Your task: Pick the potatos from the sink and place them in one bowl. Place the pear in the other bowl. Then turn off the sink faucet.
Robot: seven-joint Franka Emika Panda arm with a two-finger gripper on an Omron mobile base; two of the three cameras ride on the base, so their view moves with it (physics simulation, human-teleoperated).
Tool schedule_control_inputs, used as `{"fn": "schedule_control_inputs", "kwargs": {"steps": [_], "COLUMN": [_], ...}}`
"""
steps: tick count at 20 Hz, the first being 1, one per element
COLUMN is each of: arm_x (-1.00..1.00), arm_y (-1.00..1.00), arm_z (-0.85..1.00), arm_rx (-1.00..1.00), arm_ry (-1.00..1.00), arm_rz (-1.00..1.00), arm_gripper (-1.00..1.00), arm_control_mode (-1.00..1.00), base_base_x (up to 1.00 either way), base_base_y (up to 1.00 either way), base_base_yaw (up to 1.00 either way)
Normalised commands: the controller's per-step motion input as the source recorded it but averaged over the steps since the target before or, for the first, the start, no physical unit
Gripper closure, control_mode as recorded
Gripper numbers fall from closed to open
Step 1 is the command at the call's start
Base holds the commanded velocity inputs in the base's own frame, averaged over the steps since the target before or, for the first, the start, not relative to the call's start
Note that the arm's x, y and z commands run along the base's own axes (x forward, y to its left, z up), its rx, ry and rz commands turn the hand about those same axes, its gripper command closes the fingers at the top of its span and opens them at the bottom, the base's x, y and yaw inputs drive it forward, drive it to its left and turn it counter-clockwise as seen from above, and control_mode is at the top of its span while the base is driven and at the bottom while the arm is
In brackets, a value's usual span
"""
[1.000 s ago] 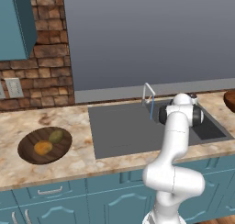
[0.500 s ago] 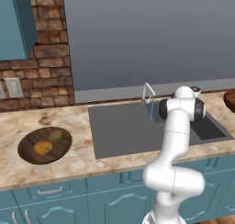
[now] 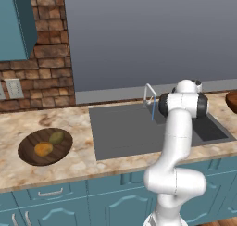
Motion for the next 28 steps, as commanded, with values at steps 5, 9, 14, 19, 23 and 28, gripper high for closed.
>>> {"fn": "schedule_control_inputs", "kwargs": {"steps": [5, 9, 14, 19, 23, 28], "arm_x": [-0.33, -0.33, -0.32, -0.32, -0.36, -0.26], "arm_y": [0.0, 0.0, 0.0, 0.0, 0.0, 0.0], "arm_z": [0.69, 0.74, 0.71, 0.61, 0.59, 0.64], "arm_rx": [-0.03, -0.03, -0.05, -0.05, -0.06, -0.05], "arm_ry": [-0.01, -0.04, -0.07, -0.09, -0.09, -0.06], "arm_rz": [0.0, 0.0, 0.0, 0.0, 0.0, -0.01], "arm_gripper": [1.0, 1.0, 1.0, 1.0, 1.0, 1.0], "arm_control_mode": [-1.0, -1.0, -1.0, -1.0, -1.0, -1.0], "base_base_x": [0.0, 0.0, 0.0, 0.0, 0.0, 0.0], "base_base_y": [0.0, 0.0, 0.0, 0.0, 0.0, 0.0], "base_base_yaw": [0.0, 0.0, 0.0, 0.0, 0.0, 0.0]}}
